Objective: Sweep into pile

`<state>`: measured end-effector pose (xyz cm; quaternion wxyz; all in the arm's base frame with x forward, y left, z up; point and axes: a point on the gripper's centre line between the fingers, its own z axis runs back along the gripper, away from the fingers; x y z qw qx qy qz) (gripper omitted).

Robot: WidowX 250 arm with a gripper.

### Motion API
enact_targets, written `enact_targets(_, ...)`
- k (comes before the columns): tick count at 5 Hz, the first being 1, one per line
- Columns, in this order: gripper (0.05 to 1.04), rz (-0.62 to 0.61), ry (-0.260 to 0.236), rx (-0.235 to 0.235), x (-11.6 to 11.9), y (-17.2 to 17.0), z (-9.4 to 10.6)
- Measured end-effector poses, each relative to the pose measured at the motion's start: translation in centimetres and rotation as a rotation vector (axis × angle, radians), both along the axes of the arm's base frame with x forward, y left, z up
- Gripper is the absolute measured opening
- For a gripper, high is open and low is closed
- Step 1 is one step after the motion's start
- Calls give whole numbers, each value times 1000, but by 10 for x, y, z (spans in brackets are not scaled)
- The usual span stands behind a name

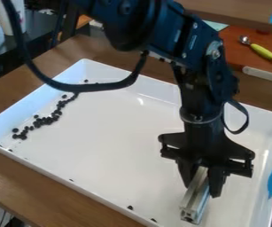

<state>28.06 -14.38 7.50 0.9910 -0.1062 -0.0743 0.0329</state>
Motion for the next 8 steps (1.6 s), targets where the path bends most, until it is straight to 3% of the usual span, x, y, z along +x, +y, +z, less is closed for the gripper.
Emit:
enact_targets(1, 379, -33, -50, 8, 3, -9, 1)
enact_targets(2, 379, -39, -63, 44, -3, -2, -15)
enact_targets(4, 379, -92, -130, 52, -16, 14, -21)
enact_targets(6, 379, -87, -128, 64, -25, 62, -21)
enact_targets(8, 379, -86, -178, 131, -15, 105, -23)
